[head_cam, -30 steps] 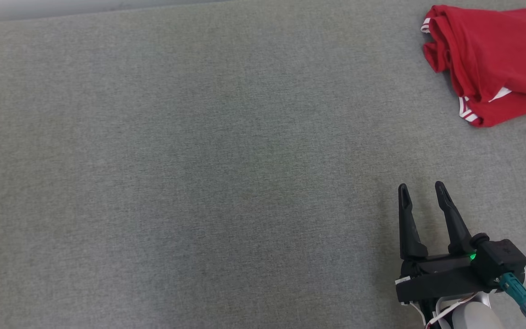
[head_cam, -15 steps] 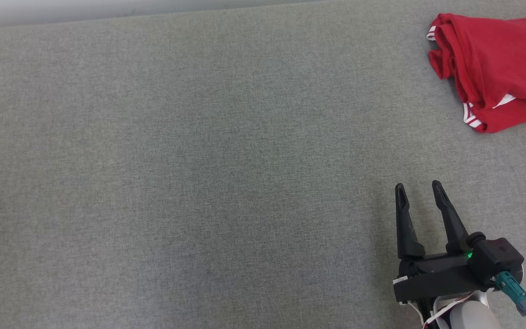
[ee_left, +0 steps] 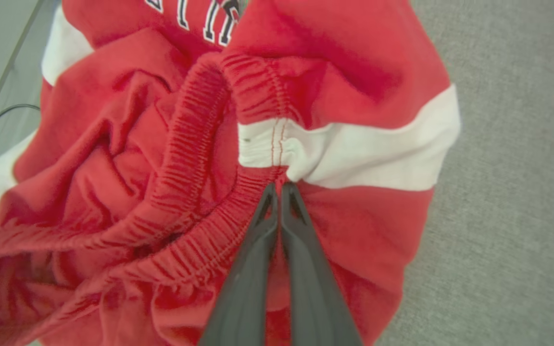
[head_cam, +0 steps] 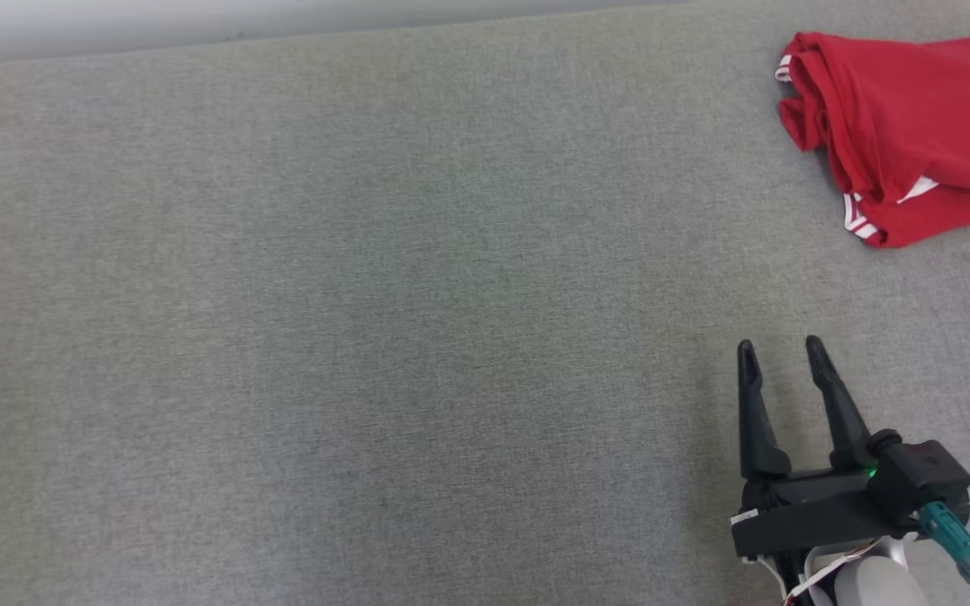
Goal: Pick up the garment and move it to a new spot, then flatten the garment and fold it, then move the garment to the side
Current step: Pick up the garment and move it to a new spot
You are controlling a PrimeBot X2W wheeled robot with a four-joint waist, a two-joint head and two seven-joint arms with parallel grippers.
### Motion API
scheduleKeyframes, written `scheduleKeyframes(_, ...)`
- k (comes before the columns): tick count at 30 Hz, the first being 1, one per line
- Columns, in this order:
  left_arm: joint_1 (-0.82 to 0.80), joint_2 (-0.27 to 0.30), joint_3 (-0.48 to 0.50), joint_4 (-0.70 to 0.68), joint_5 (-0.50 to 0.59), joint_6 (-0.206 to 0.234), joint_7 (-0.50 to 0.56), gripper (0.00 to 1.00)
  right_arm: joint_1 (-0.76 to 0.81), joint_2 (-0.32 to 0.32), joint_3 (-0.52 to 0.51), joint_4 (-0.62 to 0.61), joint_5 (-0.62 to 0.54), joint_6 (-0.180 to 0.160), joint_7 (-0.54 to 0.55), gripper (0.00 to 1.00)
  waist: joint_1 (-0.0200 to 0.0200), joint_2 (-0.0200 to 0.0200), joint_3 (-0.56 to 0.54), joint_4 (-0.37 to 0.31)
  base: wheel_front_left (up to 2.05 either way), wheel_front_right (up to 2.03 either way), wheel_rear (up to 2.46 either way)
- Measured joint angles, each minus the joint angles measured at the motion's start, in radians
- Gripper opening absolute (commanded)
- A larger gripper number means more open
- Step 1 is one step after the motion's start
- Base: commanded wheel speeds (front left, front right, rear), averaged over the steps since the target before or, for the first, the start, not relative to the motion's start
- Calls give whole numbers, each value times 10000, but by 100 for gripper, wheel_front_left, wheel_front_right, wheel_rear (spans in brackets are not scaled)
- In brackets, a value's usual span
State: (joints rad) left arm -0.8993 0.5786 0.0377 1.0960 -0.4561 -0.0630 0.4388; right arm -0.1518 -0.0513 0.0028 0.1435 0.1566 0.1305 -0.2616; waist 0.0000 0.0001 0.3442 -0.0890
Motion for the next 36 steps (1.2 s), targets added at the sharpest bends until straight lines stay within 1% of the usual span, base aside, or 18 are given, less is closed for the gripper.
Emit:
scheduleKeyframes(1, -105, 27, -58, -50, 90, -21, -81, 0, 15, 0, -13, -4, -10, 0, 2, 100, 0, 0, -26, 26, 0, 0, 0)
scheduleKeyframes(3, -103, 138, -71, -320, 142, -161, -731, 0, 73, 13, -29, 10, -63, 0, 2, 100, 0, 0, -96, 92, 0, 0, 0)
scheduleKeyframes(5, -287, 213, -104, -777, 207, -165, -1490, 0, 138, 6, -58, 35, -90, 0, 2, 100, -1, -1, -247, 196, 0, 0, 0)
scheduleKeyframes(7, -609, 232, -209, -1185, 318, -169, -1979, 0, 151, 10, -69, 54, -128, 0, 2, 100, 0, 0, -338, 285, 0, 0, 0)
scheduleKeyframes(13, -1262, -46, -558, -2280, 449, -336, -3010, 0, 259, 10, -59, 184, -163, 0, 0, 100, 0, -1, -672, 487, 0, 0, 0)
scheduleKeyframes(17, -1531, -389, -802, -3277, 424, -428, -3254, 0, 306, 8, 23, 249, -127, 0, 2, 100, 0, 0, -923, 499, 0, 0, 0)
scheduleKeyframes(19, -1573, -456, -940, -3896, 466, -441, -3400, 0, 317, 6, 61, 259, -75, 0, 0, 100, -1, -1, -1008, 432, 0, 0, 0)
scheduleKeyframes(24, -1655, -880, -1266, -5603, 366, -514, -3342, 0, 441, 8, 12, 318, 25, 0, 0, 100, 0, 0, -1156, 101, 0, 0, 0)
scheduleKeyframes(25, -1655, -880, -1266, -5603, 366, -514, -3342, 0, 441, 8, 12, 318, 25, 0, 0, 100, 0, 0, -1156, 101, 0, 0, 0)
scheduleKeyframes(27, -1716, -1057, -1400, -6431, 314, -514, -3168, 0, 482, 8, 38, 349, 86, 0, 0, 100, -1, -1, -1216, -68, 0, 0, 0)
scheduleKeyframes(32, -1870, -1693, -1747, -8287, 58, -407, -2466, 0, 534, 8, 96, 414, 240, 0, 0, 100, 0, 0, -1371, -564, 0, 0, 0)
scheduleKeyframes(36, -1928, -2127, -1944, -9223, -343, -282, -1848, 0, 590, 4, 146, 500, 428, 0, 2, 100, -1, 0, -1499, -1020, 0, 0, 0)
